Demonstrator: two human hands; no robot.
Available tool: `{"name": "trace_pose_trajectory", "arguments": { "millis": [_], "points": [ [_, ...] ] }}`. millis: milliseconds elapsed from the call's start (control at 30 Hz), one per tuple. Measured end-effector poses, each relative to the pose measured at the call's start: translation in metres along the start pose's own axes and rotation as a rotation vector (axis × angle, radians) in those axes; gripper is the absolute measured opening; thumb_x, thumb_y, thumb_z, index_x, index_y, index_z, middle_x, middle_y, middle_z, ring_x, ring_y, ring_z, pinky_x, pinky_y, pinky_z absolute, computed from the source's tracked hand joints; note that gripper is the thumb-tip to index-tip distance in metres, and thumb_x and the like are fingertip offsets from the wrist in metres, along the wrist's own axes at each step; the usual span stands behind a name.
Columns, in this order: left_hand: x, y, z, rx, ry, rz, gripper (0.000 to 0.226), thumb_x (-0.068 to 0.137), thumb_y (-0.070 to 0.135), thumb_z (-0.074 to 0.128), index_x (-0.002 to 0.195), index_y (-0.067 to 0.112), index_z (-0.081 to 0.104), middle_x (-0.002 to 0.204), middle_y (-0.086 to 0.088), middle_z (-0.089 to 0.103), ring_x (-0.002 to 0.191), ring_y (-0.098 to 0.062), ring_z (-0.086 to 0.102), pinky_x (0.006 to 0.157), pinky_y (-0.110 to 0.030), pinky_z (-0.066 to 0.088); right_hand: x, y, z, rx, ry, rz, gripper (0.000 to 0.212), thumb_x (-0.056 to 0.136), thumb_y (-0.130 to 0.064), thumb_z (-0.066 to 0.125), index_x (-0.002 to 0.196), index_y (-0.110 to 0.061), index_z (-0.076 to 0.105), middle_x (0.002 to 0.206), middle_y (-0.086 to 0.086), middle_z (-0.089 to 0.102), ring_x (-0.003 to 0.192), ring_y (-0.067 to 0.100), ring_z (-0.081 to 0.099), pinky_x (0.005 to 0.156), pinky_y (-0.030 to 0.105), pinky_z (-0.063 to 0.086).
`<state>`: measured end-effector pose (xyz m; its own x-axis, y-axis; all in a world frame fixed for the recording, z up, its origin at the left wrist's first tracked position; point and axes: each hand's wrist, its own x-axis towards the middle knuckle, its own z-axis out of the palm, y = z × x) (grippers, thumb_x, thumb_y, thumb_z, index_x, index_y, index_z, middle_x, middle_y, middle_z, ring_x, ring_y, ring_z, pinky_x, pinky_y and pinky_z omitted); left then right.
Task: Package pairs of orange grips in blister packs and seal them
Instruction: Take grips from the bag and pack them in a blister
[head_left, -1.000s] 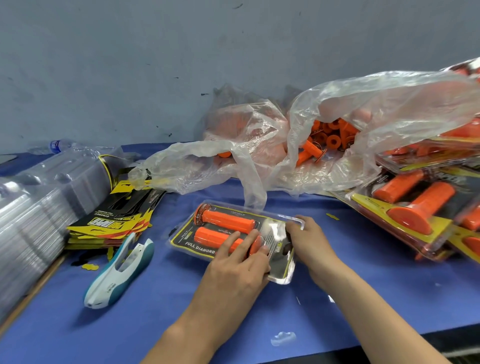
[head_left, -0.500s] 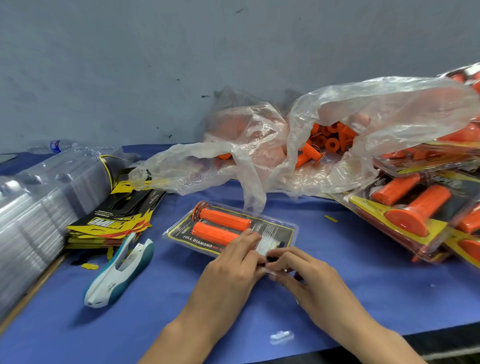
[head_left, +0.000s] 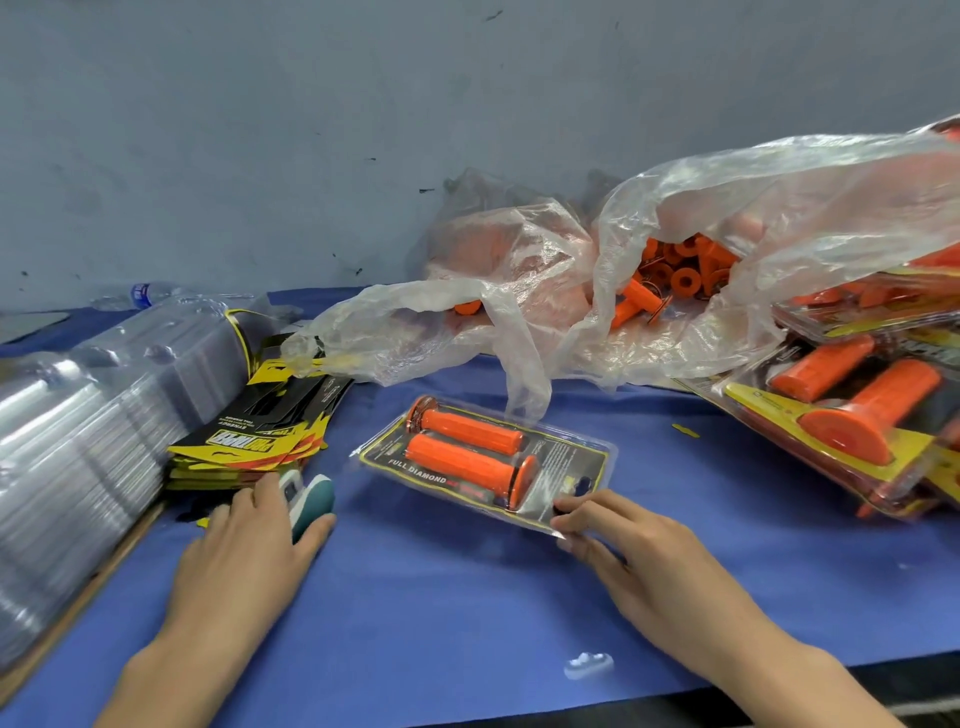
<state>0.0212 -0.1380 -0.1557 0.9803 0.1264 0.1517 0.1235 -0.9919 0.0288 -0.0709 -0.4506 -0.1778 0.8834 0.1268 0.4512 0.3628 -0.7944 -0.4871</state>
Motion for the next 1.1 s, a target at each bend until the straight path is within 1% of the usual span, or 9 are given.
{"name": "trace_pose_trajectory", "arguments": {
  "millis": [67,133,200,300,400,533,700,767,1100],
  "points": [
    [0.002,-0.002,-0.007,-0.208,-0.006,-0.012,0.060,0.087,0.061,0.056,0.126,0.017,0.046,0.117,-0.008,0.059,0.106,-0.032,0.055,0.077,-0.042,0.047,0.001,0.001,0.001,-0.010,-0.009,-0.008,0.019,0.098,-0.046,0.046,0.107,-0.037,0.059,0.120,-0.025,0.057,0.100,0.006,0.064,0.075,0.029,0.052],
    [-0.002,0.002,-0.026,-0.657,-0.043,-0.030,0.058,0.079,0.063,0.060,0.119,0.022,0.050,0.106,-0.003,0.063,0.085,-0.031,0.064,0.068,-0.042,0.052,0.002,0.002,0.001,-0.008,-0.020,-0.013,0.021,0.098,-0.049,0.043,0.109,-0.039,0.058,0.120,-0.028,0.056,0.101,0.002,0.063,0.076,0.026,0.052],
    [-0.009,0.011,-0.044,-1.069,-0.262,-0.085,0.055,0.070,0.065,0.064,0.105,0.023,0.057,0.090,-0.008,0.070,0.058,-0.032,0.068,0.051,-0.038,0.056,0.004,0.002,0.001,-0.018,-0.022,-0.021,0.024,0.098,-0.052,0.040,0.109,-0.040,0.057,0.120,-0.030,0.054,0.099,-0.001,0.062,0.075,0.020,0.050],
    [-0.031,0.033,-0.058,-1.170,-0.837,0.017,0.062,0.066,0.069,0.062,0.096,0.015,0.071,0.085,-0.020,0.073,0.050,-0.029,0.062,0.043,-0.029,0.050,0.006,0.002,0.002,-0.044,-0.028,-0.017,0.029,0.098,-0.055,0.038,0.108,-0.039,0.060,0.121,-0.028,0.055,0.098,-0.001,0.062,0.073,0.018,0.049],
    [-0.045,0.054,-0.056,-1.150,-1.051,0.099,0.059,0.073,0.069,0.059,0.090,0.014,0.075,0.089,-0.017,0.072,0.055,-0.025,0.060,0.045,-0.027,0.050,0.006,0.000,0.000,-0.061,-0.019,-0.006,0.029,0.097,-0.053,0.040,0.107,-0.038,0.063,0.120,-0.026,0.058,0.099,-0.001,0.062,0.073,0.018,0.051],
    [-0.051,0.079,-0.044,-1.146,-1.088,0.115,0.069,0.078,0.068,0.054,0.101,0.005,0.070,0.084,-0.015,0.071,0.055,-0.024,0.058,0.049,-0.027,0.050,0.005,-0.004,-0.001,-0.072,-0.026,0.002,0.023,0.096,-0.047,0.049,0.106,-0.035,0.067,0.120,-0.024,0.061,0.104,0.002,0.063,0.078,0.024,0.054],
    [-0.051,0.093,-0.038,-1.199,-1.102,0.139,0.063,0.079,0.072,0.055,0.085,0.012,0.075,0.081,-0.014,0.071,0.052,-0.023,0.060,0.052,-0.027,0.051,0.007,-0.003,-0.007,-0.073,-0.072,0.022,0.028,0.097,-0.044,0.048,0.111,-0.031,0.069,0.126,-0.022,0.060,0.110,0.004,0.062,0.086,0.022,0.050],
    [-0.049,0.093,-0.035,-1.245,-1.119,0.147,0.065,0.076,0.075,0.062,0.090,0.013,0.076,0.087,-0.016,0.071,0.057,-0.025,0.061,0.053,-0.028,0.052,0.008,-0.003,-0.008,-0.082,-0.095,0.022,0.033,0.098,-0.046,0.044,0.114,-0.031,0.068,0.129,-0.021,0.058,0.112,0.005,0.060,0.088,0.022,0.048],
    [-0.044,0.112,-0.029,-1.316,-1.071,0.105,0.070,0.078,0.068,0.060,0.112,0.007,0.068,0.088,-0.018,0.071,0.059,-0.024,0.061,0.049,-0.028,0.051,0.008,-0.007,-0.007,-0.126,-0.077,-0.019,0.028,0.098,-0.043,0.046,0.109,-0.030,0.069,0.129,-0.020,0.059,0.106,0.009,0.063,0.080,0.026,0.053]
  ]
}}
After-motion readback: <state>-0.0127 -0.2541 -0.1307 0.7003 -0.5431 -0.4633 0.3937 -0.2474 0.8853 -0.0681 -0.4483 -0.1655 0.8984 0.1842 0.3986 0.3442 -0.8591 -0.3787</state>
